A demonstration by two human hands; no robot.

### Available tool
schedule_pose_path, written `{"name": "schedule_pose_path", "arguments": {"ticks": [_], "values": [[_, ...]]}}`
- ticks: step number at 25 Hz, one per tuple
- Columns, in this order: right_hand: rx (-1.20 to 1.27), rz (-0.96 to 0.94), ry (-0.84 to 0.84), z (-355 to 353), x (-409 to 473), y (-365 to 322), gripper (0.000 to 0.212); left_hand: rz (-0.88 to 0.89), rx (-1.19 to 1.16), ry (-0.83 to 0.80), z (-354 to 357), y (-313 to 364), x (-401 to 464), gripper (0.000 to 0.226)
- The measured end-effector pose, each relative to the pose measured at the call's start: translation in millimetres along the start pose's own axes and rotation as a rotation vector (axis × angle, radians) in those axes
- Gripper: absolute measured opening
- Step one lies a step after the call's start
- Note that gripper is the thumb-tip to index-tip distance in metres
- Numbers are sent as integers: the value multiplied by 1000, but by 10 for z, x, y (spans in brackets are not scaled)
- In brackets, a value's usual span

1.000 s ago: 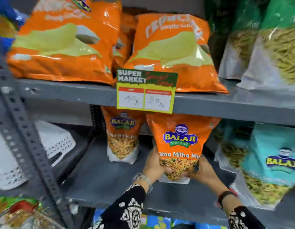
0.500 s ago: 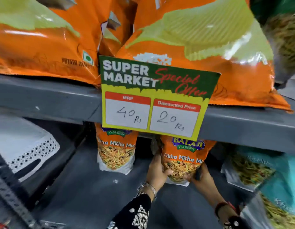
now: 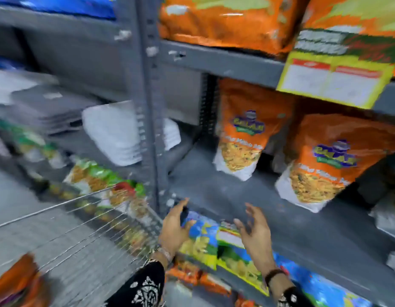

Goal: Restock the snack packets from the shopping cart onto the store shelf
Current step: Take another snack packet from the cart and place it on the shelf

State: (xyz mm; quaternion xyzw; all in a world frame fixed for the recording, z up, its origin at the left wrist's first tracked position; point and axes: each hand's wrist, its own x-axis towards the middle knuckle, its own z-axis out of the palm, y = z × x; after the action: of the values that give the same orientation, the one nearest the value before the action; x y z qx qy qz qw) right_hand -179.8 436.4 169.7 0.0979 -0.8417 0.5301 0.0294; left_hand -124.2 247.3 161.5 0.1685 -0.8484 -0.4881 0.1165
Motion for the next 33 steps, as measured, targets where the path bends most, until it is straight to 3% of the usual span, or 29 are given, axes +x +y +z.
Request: {"name": "schedule_pose_path", "arguments": {"ticks": [2, 5, 11, 16, 19, 21, 23, 25, 29, 33], "values": [[-54, -90, -226, 523, -143, -192, 39, -156, 18, 42, -523, -442, -335, 53], [-155, -201, -561, 1272, -333, -398, 33, -329, 108, -75, -1046, -1101, -827, 44], [-338, -176, -1248, 2692, -883, -418, 57, -791, 332, -312, -1706, -2277, -1811, 33], [-511, -126, -1551, 3708, -1283, -263, 71, -1135, 304, -275, -2022, -2985, -2056, 65], [-550, -101, -1614, 4161, -1489, -132, 75, -1147, 185, -81, -2082, -3316, -2032, 89], [-533, -81, -1659, 4350, -1603, -32, 78, -1077, 0, 155, -2029, -3479, -2016, 98], [-408, -10, -1689, 4458, -1683, 25, 76, -1062, -121, 358, -1951, -3606, -1972, 95], [-335, 56, -1612, 4551, -1756, 81, 61, -1026, -217, 485, -1881, -3728, -1926, 89], [-326, 116, -1439, 4608, -1761, 135, 32, -967, -326, 625, -1845, -3768, -1843, 84], [-330, 144, -1395, 4409, -1663, 41, 31, -933, -325, 583, -1901, -3547, -1780, 79]]}}
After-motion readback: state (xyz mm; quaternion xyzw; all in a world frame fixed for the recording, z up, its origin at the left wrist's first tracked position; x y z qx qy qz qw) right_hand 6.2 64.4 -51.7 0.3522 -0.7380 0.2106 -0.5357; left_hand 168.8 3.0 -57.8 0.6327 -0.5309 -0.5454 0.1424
